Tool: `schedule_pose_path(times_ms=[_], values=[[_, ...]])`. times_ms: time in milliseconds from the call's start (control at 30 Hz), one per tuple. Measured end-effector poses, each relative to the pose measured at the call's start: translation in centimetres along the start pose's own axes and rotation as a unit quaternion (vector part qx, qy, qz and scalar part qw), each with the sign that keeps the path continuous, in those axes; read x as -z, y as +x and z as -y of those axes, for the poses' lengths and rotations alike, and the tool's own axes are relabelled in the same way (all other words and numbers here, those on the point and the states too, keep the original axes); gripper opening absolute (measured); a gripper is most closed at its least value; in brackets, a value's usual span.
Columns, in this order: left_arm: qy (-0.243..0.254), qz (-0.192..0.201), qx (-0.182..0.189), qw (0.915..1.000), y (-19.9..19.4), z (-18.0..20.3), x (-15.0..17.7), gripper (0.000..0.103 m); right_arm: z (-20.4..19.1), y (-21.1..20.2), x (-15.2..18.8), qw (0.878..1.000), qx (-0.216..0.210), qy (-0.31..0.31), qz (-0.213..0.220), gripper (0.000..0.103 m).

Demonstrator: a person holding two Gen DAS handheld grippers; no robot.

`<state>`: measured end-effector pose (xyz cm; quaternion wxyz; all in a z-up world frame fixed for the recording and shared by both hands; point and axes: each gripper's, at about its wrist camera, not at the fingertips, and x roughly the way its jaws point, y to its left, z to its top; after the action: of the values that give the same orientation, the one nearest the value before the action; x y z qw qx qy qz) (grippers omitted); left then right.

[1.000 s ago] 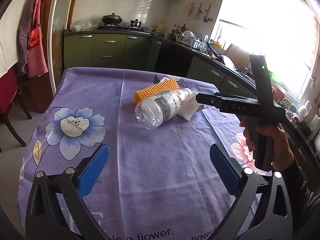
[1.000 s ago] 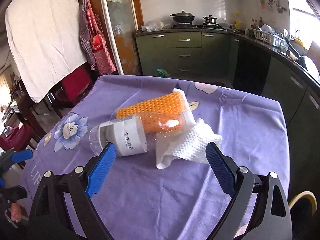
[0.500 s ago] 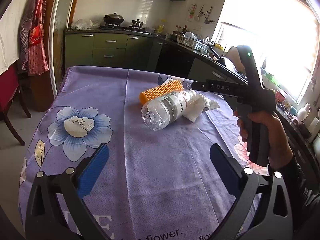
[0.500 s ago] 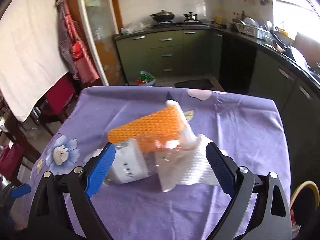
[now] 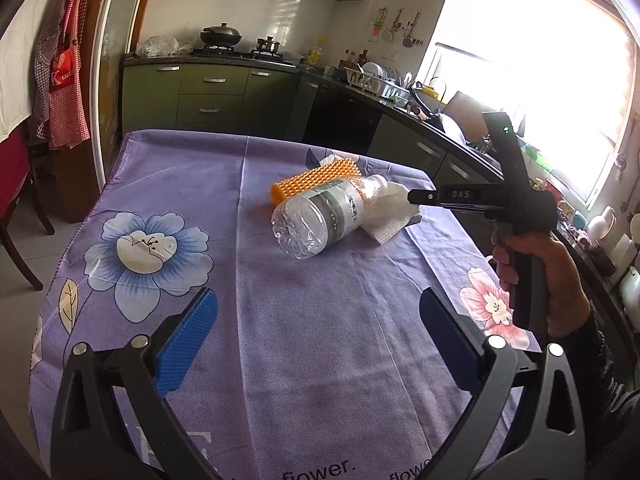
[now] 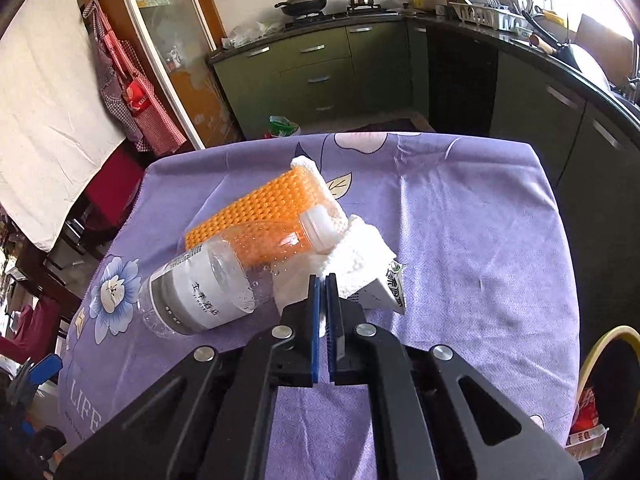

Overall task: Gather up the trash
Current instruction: 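Lift the white cloth, carry it over the bin and open the right gripper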

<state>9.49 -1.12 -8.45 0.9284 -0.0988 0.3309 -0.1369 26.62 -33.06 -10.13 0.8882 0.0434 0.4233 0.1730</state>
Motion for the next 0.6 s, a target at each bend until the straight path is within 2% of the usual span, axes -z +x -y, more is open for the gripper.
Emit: schedule_pose_path(times_ms=[600], values=[[0.02, 0.002, 0.009, 0.9998, -0.5, 1.9, 0.2, 0.096, -0.7, -11.9, -1.9, 0.995, -0.038, -0.011, 0.095, 0.003]])
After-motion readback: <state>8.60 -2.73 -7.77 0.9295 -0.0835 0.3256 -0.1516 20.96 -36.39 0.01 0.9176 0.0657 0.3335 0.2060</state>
